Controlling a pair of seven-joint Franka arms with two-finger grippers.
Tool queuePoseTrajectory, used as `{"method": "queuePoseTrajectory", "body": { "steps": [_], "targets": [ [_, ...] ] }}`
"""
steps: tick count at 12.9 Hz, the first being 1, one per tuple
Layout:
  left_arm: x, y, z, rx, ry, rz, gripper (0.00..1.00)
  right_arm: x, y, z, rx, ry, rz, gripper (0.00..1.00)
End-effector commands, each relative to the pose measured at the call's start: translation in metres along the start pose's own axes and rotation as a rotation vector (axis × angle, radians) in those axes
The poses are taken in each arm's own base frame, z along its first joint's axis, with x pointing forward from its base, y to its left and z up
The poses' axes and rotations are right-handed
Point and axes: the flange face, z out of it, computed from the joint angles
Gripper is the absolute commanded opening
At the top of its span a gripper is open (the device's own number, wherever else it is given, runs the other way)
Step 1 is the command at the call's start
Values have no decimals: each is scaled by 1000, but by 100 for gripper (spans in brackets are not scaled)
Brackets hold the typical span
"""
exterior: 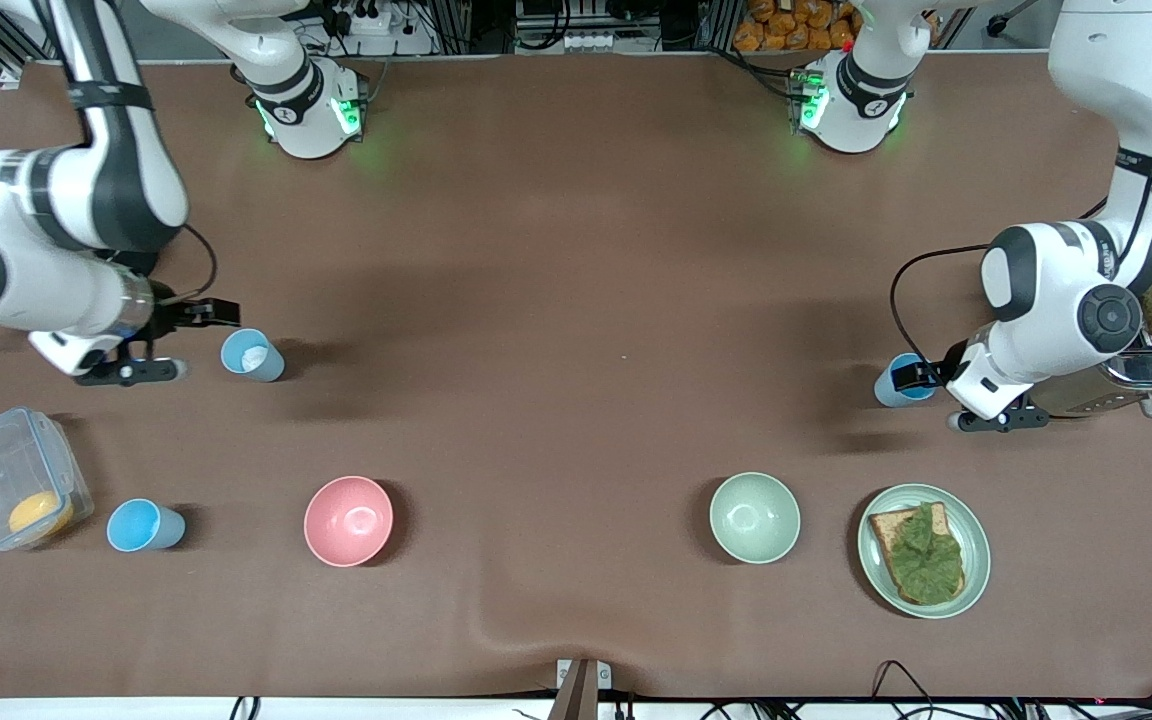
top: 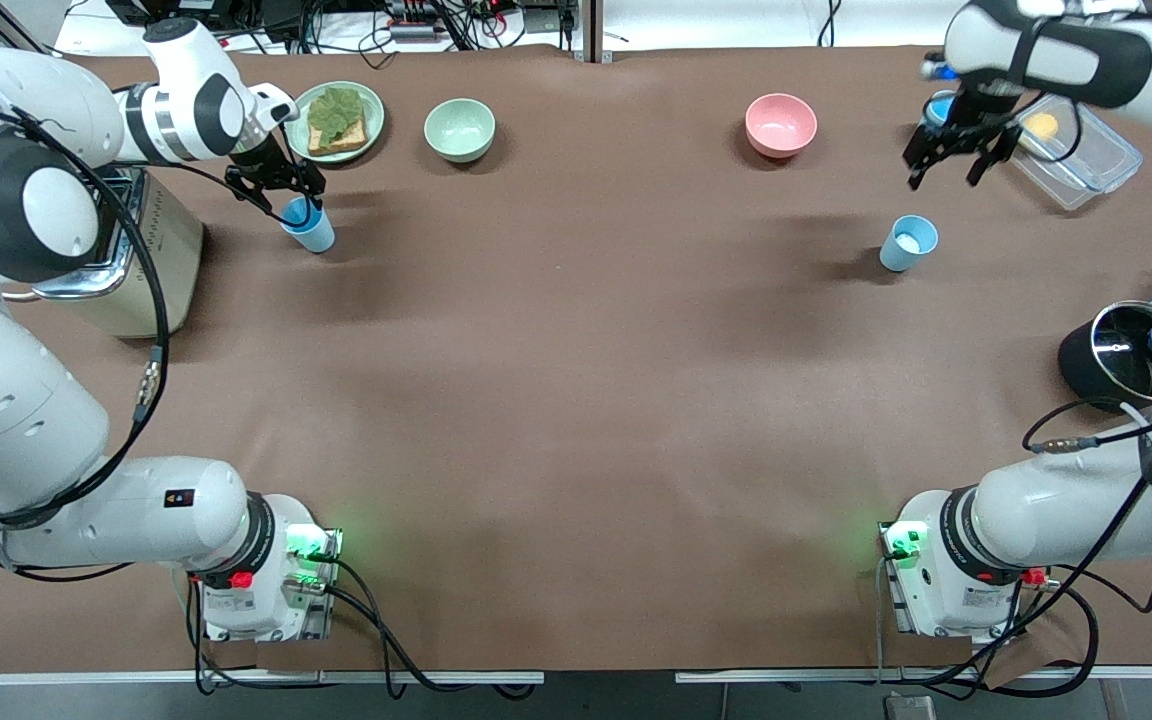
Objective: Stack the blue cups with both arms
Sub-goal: 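Close both grippers on the blue cups and lift them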
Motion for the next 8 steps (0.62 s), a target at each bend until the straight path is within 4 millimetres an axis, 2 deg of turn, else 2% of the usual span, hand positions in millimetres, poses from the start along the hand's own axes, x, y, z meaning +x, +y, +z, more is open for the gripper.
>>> {"method": "queuePoseTrajectory", "body": {
  "steps": [1,2,3,7,8],
  "targets": [
    [-2,-6,0,17,5,25,100,-20,-48,39,-31,49,29,100],
    [-1,-7,-5,17,8,25,100,-17,-66,49,-39,45,42,100],
    [0,-6,-11,17,14,27,100,-15,-74,54,-48,41,31,100],
    [-4,-7,-24,17,5,26,100,-4,-60,77,-111,40,5,100],
    [-5,-8,-22,17,-4,25,100,1,-50,86,-112,39,11,100]
  ]
}}
